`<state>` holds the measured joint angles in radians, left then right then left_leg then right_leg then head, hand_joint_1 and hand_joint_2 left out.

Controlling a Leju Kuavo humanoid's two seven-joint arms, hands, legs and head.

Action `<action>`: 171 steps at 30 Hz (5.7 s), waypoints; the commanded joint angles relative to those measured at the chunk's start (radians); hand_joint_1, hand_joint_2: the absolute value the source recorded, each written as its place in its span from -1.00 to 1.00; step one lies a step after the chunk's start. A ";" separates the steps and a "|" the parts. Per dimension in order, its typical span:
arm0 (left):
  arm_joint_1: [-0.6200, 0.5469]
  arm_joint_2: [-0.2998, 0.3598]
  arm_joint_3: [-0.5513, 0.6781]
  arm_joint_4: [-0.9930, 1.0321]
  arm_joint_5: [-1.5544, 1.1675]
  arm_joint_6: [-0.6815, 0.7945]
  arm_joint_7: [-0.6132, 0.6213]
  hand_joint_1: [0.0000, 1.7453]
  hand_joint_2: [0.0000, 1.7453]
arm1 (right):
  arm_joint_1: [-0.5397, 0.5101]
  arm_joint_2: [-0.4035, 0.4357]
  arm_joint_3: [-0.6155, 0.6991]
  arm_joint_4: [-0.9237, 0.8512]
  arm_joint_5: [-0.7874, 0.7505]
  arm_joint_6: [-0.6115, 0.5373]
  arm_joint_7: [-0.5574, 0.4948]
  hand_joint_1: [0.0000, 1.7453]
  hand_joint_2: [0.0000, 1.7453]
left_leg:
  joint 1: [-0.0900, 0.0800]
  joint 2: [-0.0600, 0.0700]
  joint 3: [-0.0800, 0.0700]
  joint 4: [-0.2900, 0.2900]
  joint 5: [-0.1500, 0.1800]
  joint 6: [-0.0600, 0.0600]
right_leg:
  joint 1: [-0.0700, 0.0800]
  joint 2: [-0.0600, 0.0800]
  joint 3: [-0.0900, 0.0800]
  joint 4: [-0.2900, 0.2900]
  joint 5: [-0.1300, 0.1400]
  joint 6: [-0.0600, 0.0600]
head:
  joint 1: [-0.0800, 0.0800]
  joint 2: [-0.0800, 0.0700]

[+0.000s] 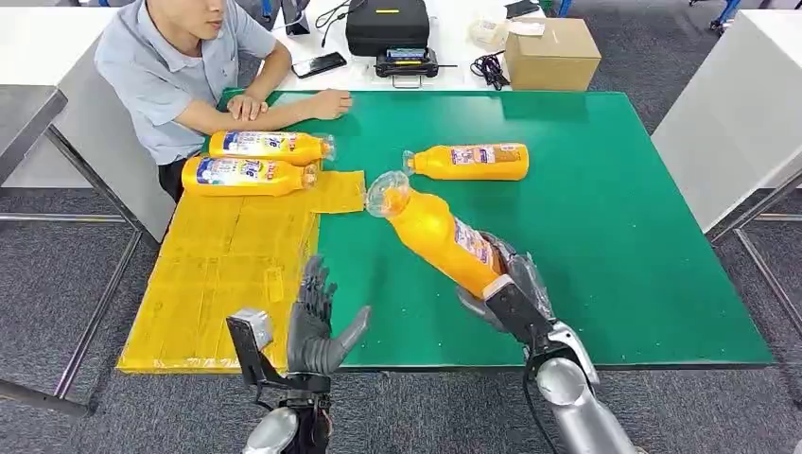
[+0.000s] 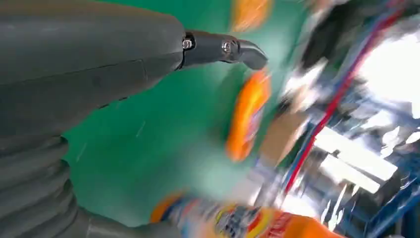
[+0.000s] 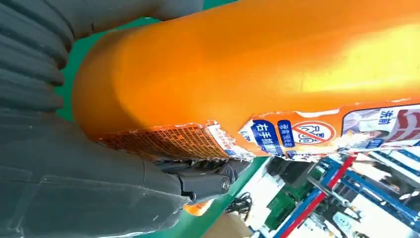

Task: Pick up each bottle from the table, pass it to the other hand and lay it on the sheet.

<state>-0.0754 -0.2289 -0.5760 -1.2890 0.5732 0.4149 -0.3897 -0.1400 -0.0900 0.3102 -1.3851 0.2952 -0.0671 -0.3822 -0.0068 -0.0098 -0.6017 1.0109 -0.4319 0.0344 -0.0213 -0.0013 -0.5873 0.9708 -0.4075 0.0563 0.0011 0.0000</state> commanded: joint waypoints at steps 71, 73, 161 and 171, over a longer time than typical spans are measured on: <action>-0.158 0.022 -0.038 0.141 -0.726 0.283 -0.123 1.00 1.00 | -0.076 0.016 0.189 0.380 -0.033 0.071 -0.014 -1.00 1.00 | 0.001 -0.002 0.003 -0.001 0.000 -0.002 | 0.002 -0.002 0.003 -0.002 -0.001 -0.002 | 0.000 0.000; -0.125 -0.040 0.166 0.183 -1.125 0.283 -0.053 1.00 1.00 | -0.052 0.019 0.144 0.387 -0.003 0.028 -0.036 -1.00 1.00 | 0.001 -0.003 0.004 -0.003 0.000 -0.002 | 0.002 -0.004 0.005 -0.003 -0.001 -0.002 | 0.000 0.000; -0.359 0.121 0.047 0.440 -2.106 -0.006 0.605 -1.00 1.00 | -0.026 0.093 -0.077 0.475 0.213 0.041 -0.099 -1.00 1.00 | 0.002 0.001 0.012 0.000 0.001 -0.002 | 0.002 0.000 0.012 0.000 0.000 -0.002 | 0.000 0.000; -0.288 0.169 -0.008 0.246 -2.144 0.014 0.641 -1.00 1.00 | 0.019 0.093 -0.104 0.435 0.226 0.032 -0.095 -1.00 1.00 | 0.001 0.000 0.008 0.000 0.001 -0.002 | 0.001 0.000 0.008 0.000 0.000 -0.002 | 0.000 0.000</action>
<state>-0.3891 -0.1331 -0.4978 -0.9062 -1.5674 0.4421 0.2297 -0.1537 0.0114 0.2464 -0.9392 0.5150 -0.0347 -0.4849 -0.0063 -0.0102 -0.5952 1.0110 -0.4301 0.0338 -0.0210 -0.0013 -0.5812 0.9713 -0.4069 0.0565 0.0011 0.0000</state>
